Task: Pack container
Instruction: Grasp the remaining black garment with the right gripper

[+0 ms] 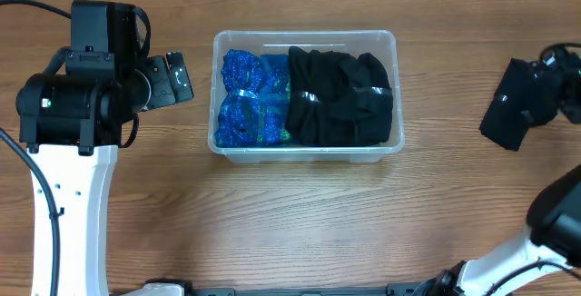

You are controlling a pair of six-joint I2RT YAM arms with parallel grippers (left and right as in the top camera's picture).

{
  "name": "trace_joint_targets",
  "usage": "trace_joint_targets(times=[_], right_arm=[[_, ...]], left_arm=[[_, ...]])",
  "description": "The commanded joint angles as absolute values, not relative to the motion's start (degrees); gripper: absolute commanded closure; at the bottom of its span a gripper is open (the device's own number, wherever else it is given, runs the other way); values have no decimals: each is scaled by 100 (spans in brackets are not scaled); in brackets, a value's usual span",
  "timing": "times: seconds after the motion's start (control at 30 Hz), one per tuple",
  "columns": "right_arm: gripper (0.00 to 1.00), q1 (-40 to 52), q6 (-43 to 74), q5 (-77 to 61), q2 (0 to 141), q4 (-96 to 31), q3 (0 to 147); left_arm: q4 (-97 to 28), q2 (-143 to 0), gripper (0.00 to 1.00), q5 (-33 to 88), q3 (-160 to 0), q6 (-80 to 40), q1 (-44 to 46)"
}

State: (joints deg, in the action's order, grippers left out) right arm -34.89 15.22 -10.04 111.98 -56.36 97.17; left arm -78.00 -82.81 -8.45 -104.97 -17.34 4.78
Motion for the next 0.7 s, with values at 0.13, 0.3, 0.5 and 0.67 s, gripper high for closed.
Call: trace_joint_targets(times=[0.13,0.3,0.5,0.67], right_arm=[[4,-3966,1374,-1138,12180,-5262,9701],[15,-3824,1310,-1557,12652,-4893,9590],[96,-3712,1310,-1723,12790,-5072,9564],[96,-3509,1310,-1984,11443,-5544,9564]], left_arm=[[-7778,-8289,0,-904,-10499,-1627,484],[-7778,-8289,0,-904,-10499,-1627,486],[-7778,-8289,0,-904,-10499,-1629,484],[-7778,-8289,0,-904,-10499,-1627,484]])
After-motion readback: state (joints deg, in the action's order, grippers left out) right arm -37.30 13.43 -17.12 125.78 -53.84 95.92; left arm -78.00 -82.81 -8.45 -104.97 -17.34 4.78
